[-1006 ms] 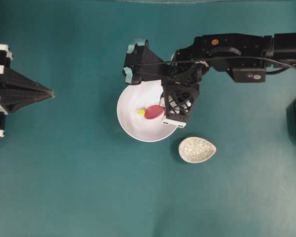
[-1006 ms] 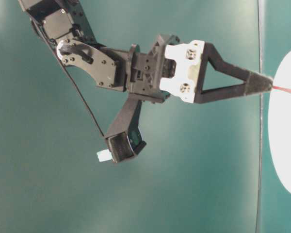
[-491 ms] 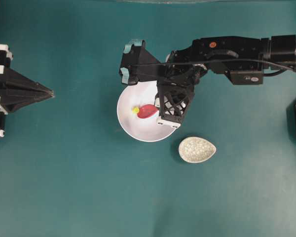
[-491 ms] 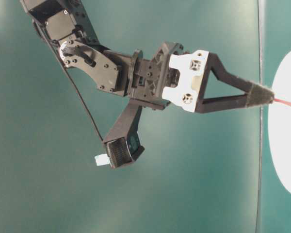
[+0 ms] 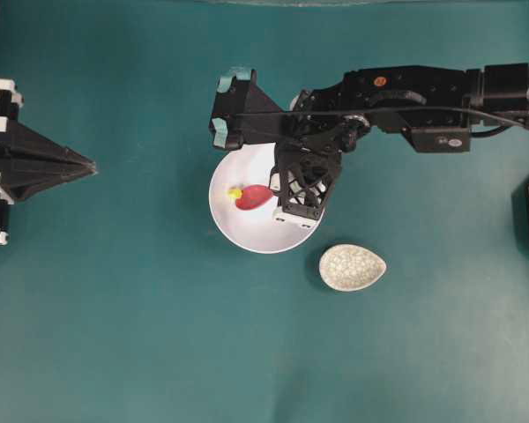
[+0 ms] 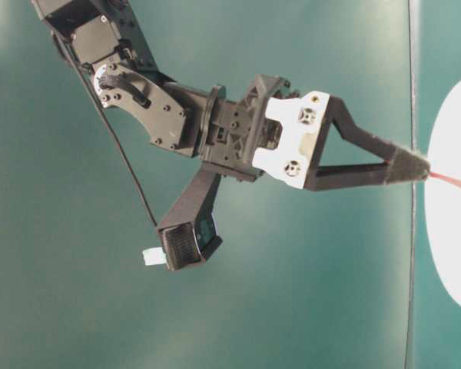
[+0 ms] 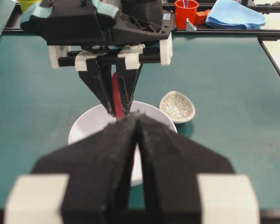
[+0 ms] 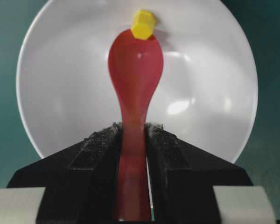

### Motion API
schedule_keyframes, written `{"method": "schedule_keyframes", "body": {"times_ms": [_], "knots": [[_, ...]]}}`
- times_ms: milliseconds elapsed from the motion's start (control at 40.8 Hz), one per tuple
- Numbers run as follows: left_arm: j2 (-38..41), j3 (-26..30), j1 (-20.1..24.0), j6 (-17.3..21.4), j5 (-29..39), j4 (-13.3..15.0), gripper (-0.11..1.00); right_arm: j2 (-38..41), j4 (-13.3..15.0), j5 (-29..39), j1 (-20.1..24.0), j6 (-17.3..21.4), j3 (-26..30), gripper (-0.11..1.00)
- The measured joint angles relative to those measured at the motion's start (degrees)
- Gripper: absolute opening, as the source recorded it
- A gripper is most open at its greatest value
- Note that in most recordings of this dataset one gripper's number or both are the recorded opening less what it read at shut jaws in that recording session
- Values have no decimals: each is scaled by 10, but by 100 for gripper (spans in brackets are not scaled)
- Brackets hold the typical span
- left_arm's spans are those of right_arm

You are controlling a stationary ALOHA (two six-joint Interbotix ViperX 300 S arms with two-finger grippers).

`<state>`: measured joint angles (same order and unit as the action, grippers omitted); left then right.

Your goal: Scoop the yellow hexagonal prism block from the bowl with a spoon using the right arm.

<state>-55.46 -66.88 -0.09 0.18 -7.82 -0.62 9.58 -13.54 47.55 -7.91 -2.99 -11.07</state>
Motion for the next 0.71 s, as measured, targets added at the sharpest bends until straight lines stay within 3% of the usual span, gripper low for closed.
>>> {"method": "schedule_keyframes", "body": {"times_ms": [712], "knots": [[0,0,0,0,0,0,4,-4,0,-65,5,9,-24,24]]}}
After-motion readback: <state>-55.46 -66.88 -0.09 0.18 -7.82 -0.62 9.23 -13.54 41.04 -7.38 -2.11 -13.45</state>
